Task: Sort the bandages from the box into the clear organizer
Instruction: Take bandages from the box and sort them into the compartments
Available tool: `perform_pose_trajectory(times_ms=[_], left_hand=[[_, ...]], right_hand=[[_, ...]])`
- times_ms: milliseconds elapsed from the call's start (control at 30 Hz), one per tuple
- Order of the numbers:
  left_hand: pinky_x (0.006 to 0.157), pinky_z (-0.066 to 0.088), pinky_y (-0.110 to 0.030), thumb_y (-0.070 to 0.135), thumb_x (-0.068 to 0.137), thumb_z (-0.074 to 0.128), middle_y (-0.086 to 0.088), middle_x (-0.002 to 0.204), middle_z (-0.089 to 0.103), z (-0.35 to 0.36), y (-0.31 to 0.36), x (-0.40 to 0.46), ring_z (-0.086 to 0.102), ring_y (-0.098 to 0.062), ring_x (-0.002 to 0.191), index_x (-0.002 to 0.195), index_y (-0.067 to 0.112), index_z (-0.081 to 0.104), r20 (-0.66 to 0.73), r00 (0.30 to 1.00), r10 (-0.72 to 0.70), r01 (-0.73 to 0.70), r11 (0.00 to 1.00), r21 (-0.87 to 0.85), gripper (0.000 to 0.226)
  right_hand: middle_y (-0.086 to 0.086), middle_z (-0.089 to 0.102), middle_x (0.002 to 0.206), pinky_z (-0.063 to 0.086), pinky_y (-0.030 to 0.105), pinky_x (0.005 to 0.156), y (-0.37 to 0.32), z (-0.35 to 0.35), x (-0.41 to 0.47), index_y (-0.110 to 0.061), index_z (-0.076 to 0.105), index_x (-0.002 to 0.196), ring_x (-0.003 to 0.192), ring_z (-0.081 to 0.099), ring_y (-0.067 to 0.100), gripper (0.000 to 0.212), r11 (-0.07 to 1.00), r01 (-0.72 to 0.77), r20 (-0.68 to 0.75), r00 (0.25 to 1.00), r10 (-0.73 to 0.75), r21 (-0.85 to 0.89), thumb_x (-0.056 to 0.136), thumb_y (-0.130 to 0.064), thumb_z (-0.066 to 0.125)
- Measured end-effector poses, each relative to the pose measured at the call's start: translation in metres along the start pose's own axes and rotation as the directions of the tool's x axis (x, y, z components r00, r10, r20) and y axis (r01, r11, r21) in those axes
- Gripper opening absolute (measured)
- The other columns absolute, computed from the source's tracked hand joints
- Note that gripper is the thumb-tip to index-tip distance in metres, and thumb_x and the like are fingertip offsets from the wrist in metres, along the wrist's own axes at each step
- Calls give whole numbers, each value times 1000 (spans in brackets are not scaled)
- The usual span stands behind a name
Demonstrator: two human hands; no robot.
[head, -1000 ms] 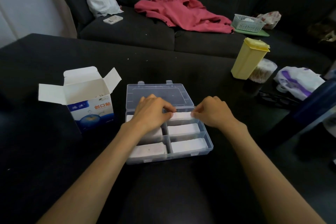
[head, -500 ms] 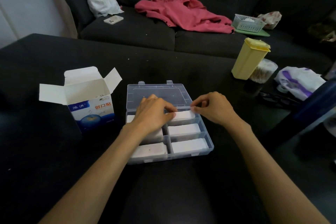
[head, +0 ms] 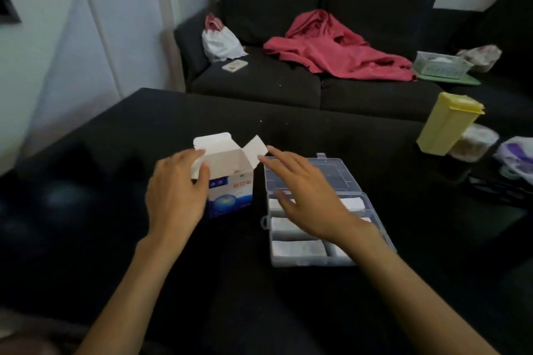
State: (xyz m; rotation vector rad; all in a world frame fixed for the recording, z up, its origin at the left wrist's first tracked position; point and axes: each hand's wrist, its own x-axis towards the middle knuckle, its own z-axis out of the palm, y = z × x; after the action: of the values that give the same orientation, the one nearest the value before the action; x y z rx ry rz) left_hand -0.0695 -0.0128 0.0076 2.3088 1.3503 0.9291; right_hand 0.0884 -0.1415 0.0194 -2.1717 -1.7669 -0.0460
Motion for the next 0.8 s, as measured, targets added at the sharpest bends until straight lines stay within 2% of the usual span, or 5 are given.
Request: perform_pose_trajectory(times_ms=[200,367,533,700,800], left_hand=[[75,47,-29,41,86,61,15,88,66,-5,-34,3,64,-10,88,89,38,66,214,969,-122,168,963,-213,7],[80,53,-43,62,77,61,8,89,64,7,-33,3,63,-18,89,123,23,51,364,901,-235,380,831,-407,61],[60,39,-25,59,79,61,10,75,57,2,-19,-2,57,-9,73,83,25,66,294,951,-94,194,923,-332,34],[86,39,-25,39,87,61,15,115,59,-2,-29,2,53,-2,104,85,20,70,291,957,15,130,870,-476,22],[80,46,-30,33,90,58,14,99,69,-5,-30,-1,61,-7,94,74,10,63,364,931,23,200,802,-563,28]], right_hand=[[-7,13,157,9,42,117,-20,19,18,-34,18,147,145,4,19,64,999,-15,114,993,18,-31,94,-13,48],[-15,44,140,18,33,110,-19,14,-1,-41,45,134,134,23,14,49,997,74,80,994,-72,-25,94,-14,47],[-15,51,134,26,25,101,-19,16,-20,-38,49,132,125,31,12,45,993,116,90,990,-113,-26,94,-13,46],[-10,55,130,35,21,100,-26,13,-16,-30,58,126,123,40,8,34,998,26,42,999,-28,50,95,-18,50],[-8,50,138,32,22,105,-40,12,-13,-26,54,131,127,43,10,36,994,-56,60,997,51,98,97,-17,46]])
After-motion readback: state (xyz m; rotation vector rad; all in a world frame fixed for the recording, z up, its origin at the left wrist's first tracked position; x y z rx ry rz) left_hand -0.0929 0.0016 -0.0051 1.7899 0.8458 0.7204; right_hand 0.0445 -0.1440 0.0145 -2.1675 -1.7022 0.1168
